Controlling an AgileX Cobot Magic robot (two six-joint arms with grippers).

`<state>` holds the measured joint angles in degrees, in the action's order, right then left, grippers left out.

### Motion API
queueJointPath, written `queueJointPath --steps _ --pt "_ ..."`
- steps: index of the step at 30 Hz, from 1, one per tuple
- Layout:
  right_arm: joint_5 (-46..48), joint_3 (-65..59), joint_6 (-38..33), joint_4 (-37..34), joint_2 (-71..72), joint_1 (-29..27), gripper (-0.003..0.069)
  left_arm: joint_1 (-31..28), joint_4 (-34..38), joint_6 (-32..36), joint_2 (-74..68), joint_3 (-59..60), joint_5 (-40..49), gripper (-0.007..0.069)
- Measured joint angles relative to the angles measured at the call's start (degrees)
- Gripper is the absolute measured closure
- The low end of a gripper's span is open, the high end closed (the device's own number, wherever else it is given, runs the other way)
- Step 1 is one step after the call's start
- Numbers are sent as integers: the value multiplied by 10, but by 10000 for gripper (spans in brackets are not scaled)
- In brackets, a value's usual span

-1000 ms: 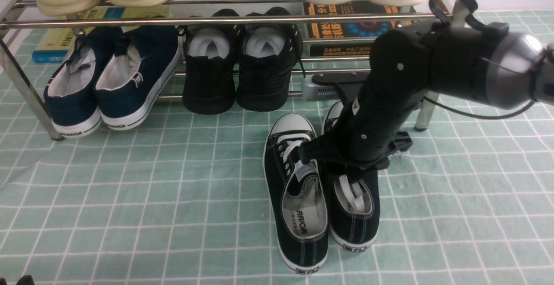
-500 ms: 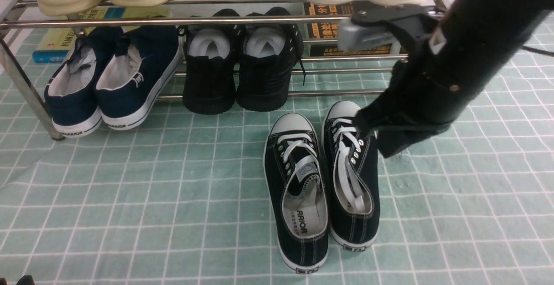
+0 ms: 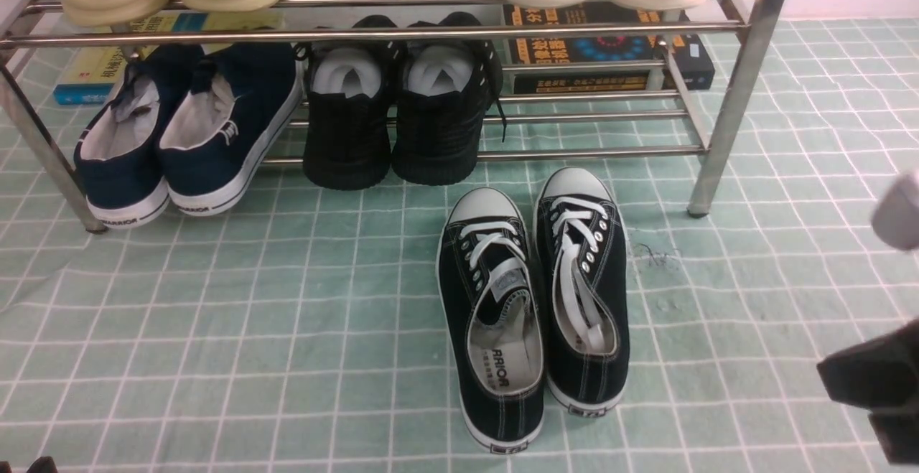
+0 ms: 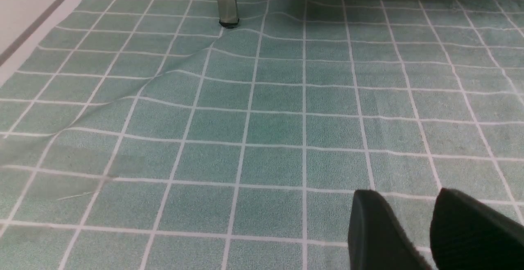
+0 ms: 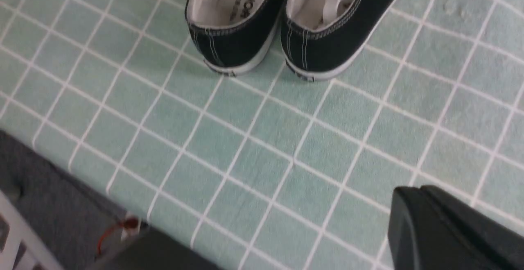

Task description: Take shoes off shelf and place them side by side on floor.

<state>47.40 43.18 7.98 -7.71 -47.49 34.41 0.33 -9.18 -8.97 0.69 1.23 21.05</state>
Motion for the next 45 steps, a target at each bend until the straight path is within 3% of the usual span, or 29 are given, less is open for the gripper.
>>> queueJointPath --steps 1,2,4,11,39,45 --pt "-10 -17 0 0 5 0 674 0 0 0 0 0 0 382" --pt "-121 -90 0 0 50 0 673 0 0 0 0 0 0 382" --pt "-207 -147 0 0 77 0 671 0 0 0 0 0 0 382" --pt "-412 -268 0 0 119 0 667 0 0 0 0 0 0 382" --pt "-424 -276 0 0 127 0 645 0 0 0 0 0 0 382" --pt "-420 -290 -36 11 178 -2 641 0 0 0 0 0 0 382"
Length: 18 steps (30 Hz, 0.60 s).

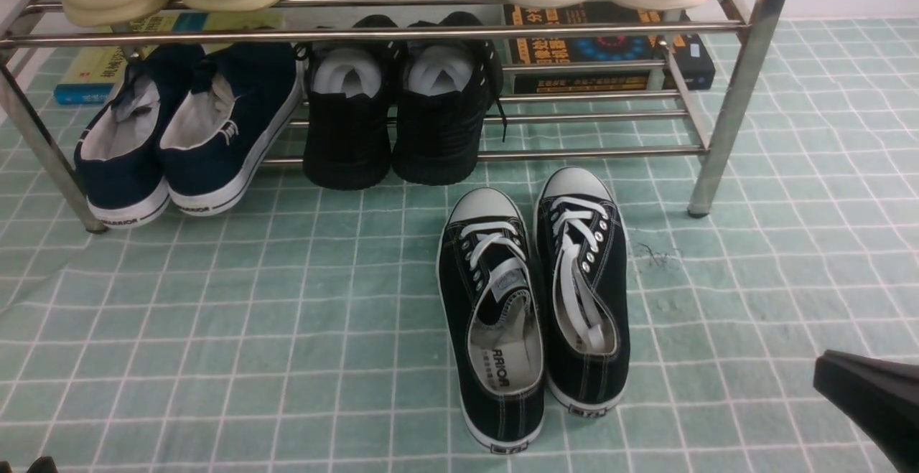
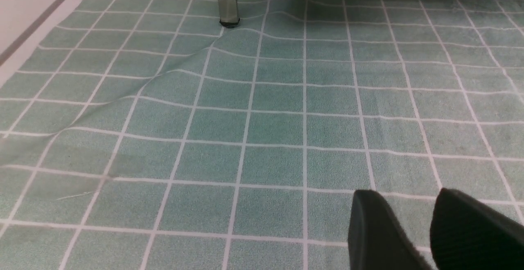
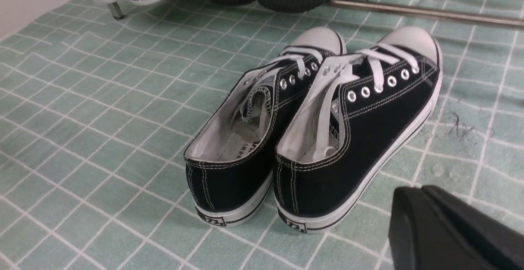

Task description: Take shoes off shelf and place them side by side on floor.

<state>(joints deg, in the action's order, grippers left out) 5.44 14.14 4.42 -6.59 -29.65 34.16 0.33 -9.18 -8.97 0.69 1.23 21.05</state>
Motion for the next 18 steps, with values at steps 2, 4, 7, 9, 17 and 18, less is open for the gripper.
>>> queueJointPath --steps 2,4,7,9,17,18 --pt "-1 -20 -27 4 37 -22 637 0 0 0 0 0 0 382" --pt "0 -47 -34 5 70 -63 634 0 0 0 0 0 0 382" --pt "2 -84 -37 6 113 -124 631 0 0 0 0 0 0 382" --pt "12 -106 -37 6 142 -160 628 0 0 0 0 0 0 382" --pt "119 -138 -37 5 252 -261 619 0 0 0 0 0 0 382" --pt "140 -138 -37 5 262 -270 617 0 0 0 0 0 0 382"
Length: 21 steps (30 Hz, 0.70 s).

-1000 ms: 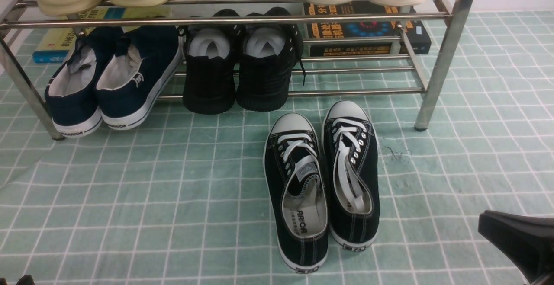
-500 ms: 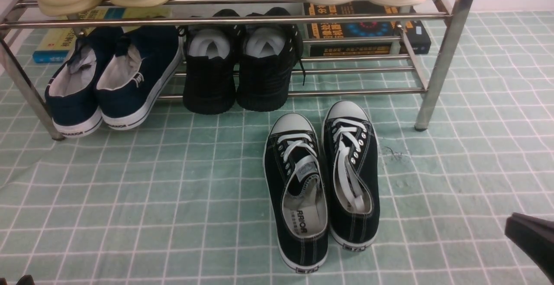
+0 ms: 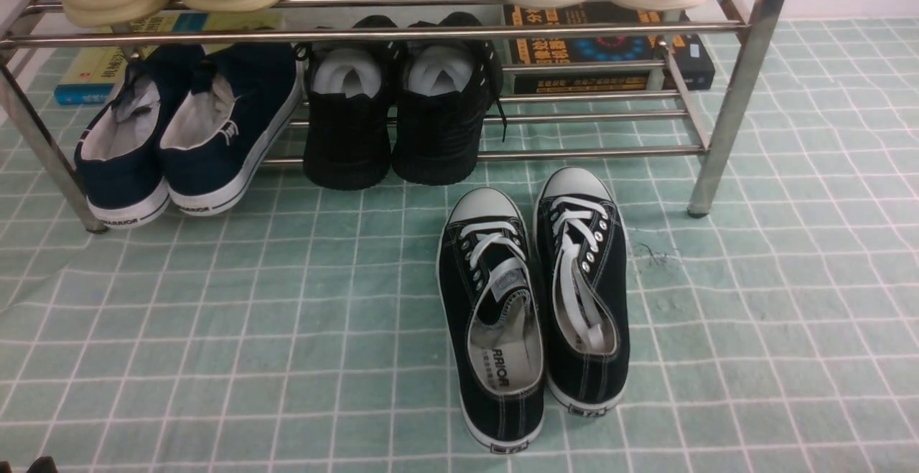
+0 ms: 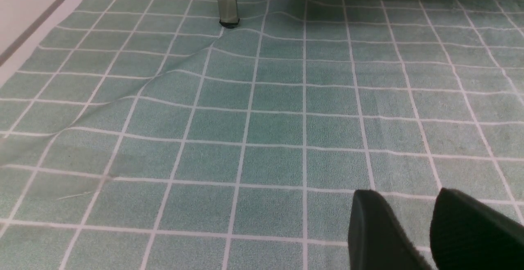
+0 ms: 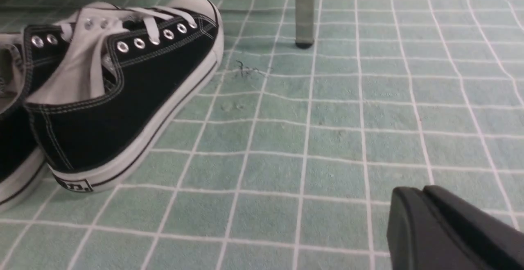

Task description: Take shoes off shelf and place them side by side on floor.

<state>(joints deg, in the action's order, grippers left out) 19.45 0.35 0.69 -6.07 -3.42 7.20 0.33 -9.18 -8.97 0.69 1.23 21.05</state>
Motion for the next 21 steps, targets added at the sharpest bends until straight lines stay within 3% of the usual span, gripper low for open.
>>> queueJointPath --steps 4,21 --pt "45 -5 0 1 23 -22 612 0 0 0 0 0 0 382" --pt "33 -10 -2 20 40 -45 592 0 0 0 0 0 0 382"
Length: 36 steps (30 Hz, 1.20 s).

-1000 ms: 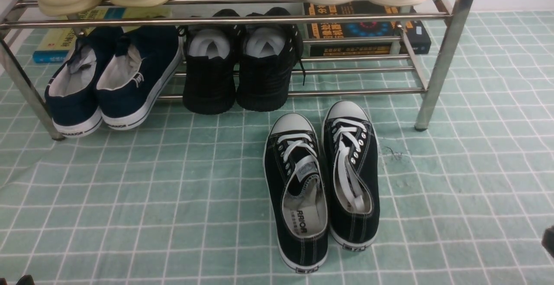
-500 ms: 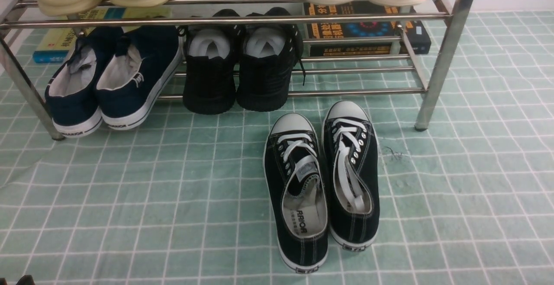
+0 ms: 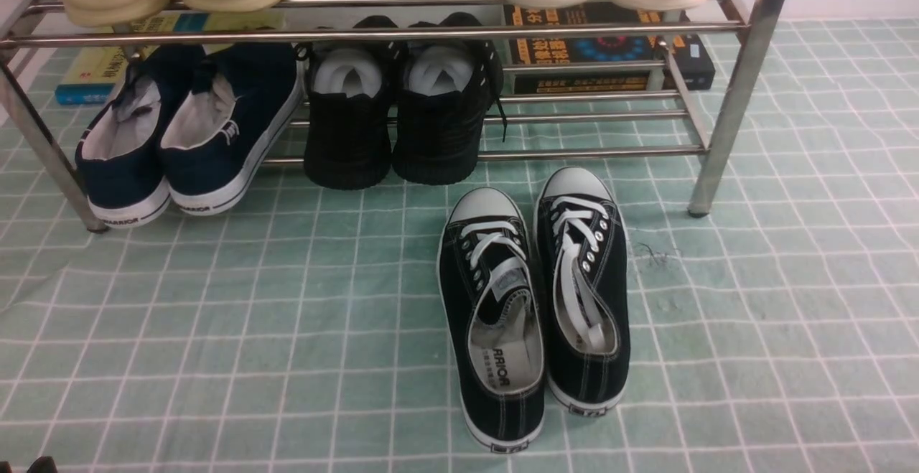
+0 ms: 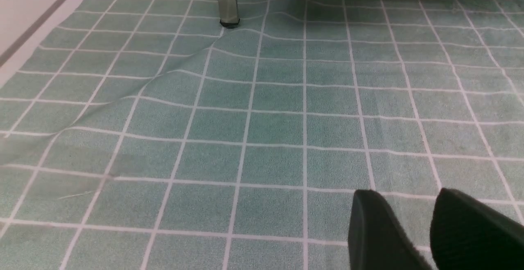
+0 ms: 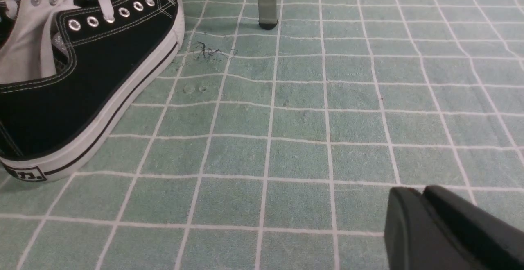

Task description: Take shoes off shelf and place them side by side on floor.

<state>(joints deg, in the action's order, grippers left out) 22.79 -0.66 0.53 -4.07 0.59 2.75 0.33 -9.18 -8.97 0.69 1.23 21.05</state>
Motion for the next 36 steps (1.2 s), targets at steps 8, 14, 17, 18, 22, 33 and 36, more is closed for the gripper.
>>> queueJointPath --steps 8,14,17,18,22,33,36 --pt "0 0 0 1 0 -29 579 0 0 0 0 0 0 382" --pt "0 0 0 1 0 -30 570 0 0 0 0 0 0 382" --pt "0 0 0 1 0 -31 567 0 0 0 0 0 0 382" --pt "0 0 0 1 0 -31 566 0 0 0 0 0 0 382" --pt "0 0 0 1 0 -31 562 0 0 0 0 0 0 382" --pt "0 0 0 1 0 -31 547 0 0 0 0 0 0 382" --pt "0 0 0 1 0 -32 545 0 0 0 0 0 0 382"
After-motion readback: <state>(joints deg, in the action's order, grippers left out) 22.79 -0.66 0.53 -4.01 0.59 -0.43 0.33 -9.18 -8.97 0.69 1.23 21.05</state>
